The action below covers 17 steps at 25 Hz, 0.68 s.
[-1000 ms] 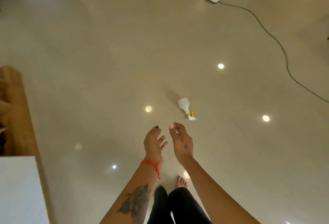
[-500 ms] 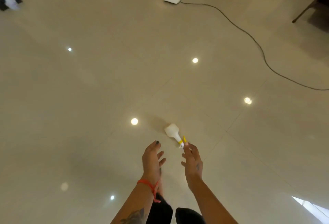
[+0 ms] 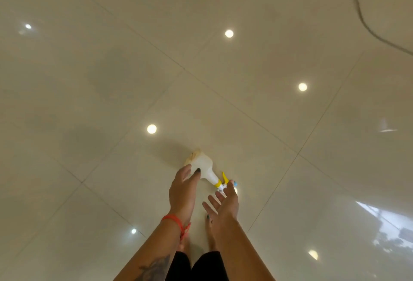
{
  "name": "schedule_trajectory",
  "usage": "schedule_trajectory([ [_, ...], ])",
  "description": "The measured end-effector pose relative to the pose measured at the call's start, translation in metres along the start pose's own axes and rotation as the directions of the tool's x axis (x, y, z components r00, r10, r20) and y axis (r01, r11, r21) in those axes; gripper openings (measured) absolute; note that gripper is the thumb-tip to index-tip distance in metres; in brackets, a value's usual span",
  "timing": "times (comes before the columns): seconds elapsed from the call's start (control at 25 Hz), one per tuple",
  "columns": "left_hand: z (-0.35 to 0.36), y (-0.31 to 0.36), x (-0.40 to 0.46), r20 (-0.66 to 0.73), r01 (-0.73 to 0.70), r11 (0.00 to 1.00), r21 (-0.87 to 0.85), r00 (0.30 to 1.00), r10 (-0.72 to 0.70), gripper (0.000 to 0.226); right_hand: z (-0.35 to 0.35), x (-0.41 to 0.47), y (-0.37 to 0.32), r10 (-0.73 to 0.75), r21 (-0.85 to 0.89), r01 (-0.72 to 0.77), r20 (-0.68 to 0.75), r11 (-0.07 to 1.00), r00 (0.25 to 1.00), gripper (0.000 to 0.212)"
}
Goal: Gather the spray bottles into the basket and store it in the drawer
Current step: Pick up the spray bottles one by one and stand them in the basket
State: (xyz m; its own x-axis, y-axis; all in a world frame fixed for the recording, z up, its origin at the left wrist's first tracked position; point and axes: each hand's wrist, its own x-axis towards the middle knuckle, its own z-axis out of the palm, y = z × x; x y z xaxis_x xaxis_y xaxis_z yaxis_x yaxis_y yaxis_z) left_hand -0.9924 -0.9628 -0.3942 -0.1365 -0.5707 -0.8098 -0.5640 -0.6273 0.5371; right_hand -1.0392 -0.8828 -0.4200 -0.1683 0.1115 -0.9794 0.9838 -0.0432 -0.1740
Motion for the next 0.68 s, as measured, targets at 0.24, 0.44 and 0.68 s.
schedule_trajectory([
  [0.24, 0.046, -0.058, 0.126, -0.104, -0.097, 0.964, 0.246, 0.987, 0.126, 0.071, 0.033, 0.138, 0.005, 0.240, 0.238, -0.216, -0.076, 0.947, 0.968, 0.064],
  [0.44, 0.058, -0.086, 0.164, -0.055, -0.134, 0.949, 0.287, 0.986, 0.156, 0.062, 0.057, 0.184, 0.017, 0.215, 0.378, -0.162, -0.102, 0.912, 0.971, 0.042],
  [0.68, 0.023, -0.054, 0.100, -0.112, -0.103, 0.990, 0.099, 0.987, 0.114, 0.039, 0.058, 0.103, 0.009, 0.122, 0.219, -0.099, -0.092, 0.971, 0.988, 0.028],
])
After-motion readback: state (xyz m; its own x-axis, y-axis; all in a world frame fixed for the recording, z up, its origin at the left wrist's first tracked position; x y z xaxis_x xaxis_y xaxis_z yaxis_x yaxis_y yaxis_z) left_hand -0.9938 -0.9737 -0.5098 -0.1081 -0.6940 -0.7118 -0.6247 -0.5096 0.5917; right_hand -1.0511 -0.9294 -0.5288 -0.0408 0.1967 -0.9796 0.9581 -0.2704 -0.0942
